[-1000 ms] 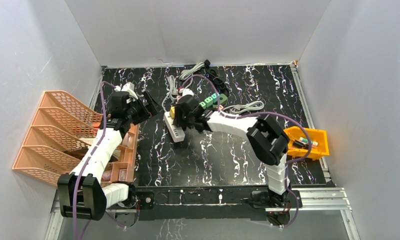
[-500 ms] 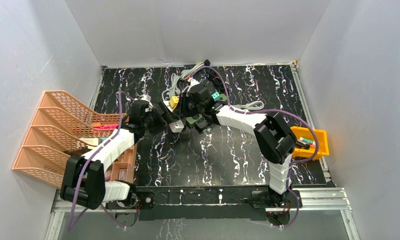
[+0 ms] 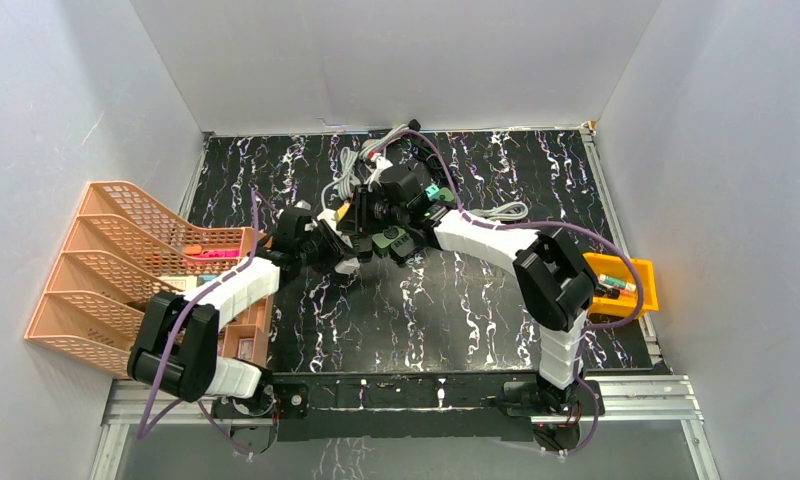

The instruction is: Pull the plug off the socket

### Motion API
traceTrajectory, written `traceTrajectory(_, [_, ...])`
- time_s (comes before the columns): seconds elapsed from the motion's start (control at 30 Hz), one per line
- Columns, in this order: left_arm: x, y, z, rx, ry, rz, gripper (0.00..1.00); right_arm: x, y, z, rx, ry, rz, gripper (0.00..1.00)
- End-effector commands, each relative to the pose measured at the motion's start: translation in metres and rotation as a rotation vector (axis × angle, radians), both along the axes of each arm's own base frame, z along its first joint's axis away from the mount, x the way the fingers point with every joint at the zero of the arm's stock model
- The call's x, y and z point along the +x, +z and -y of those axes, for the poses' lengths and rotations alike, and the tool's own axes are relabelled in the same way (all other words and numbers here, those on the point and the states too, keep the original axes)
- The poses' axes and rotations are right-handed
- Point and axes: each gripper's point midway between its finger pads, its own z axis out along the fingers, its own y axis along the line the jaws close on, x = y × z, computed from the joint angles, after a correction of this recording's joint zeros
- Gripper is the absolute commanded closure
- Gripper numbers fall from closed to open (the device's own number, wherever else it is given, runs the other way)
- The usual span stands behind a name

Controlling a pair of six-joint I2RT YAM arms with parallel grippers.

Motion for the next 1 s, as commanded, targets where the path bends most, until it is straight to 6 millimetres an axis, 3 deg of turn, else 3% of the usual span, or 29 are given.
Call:
traceTrajectory(0.0, [0.005, -0.002, -0.020, 0.052, 0.114, -0.039, 1.00, -0.018, 0.107, -0.011, 0.186, 0.118, 0.146, 1.00])
traceTrajectory(0.2, [0.002, -0.002, -0.031, 0.027, 0.150, -0.035, 1.00, -0.016, 0.133, -0.008, 0.187, 0.124, 0.205, 1.00])
traceTrajectory(0.3, [-0.006, 0.000, -0.025, -0.010, 0.114, -0.018, 1.00, 0.005, 0.129, -0.018, 0.177, 0.095, 0.214, 1.00])
traceTrajectory(0.43, [-0.021, -0.003, -0.020, -0.037, 0.056, -0.016, 1.00, 0.043, 0.128, -0.049, 0.204, 0.062, 0.253, 1.00])
traceTrajectory(0.6, [-0.043, -0.011, -0.016, -0.066, -0.008, -0.010, 1.00, 0.095, 0.094, -0.100, 0.205, 0.050, 0.257, 1.00])
traceTrajectory(0.73, [-0.062, -0.019, -0.014, -0.106, -0.044, -0.008, 1.00, 0.126, 0.064, -0.134, 0.323, 0.035, 0.248, 1.00])
traceTrajectory(0.87, [-0.075, -0.021, -0.012, -0.124, -0.080, 0.009, 1.00, 0.148, 0.027, -0.144, 0.452, -0.008, 0.185, 1.00])
traceTrajectory(0.97, [-0.083, -0.022, -0.013, -0.125, -0.104, 0.023, 1.00, 0.153, 0.000, -0.142, 0.438, -0.009, 0.153, 1.00])
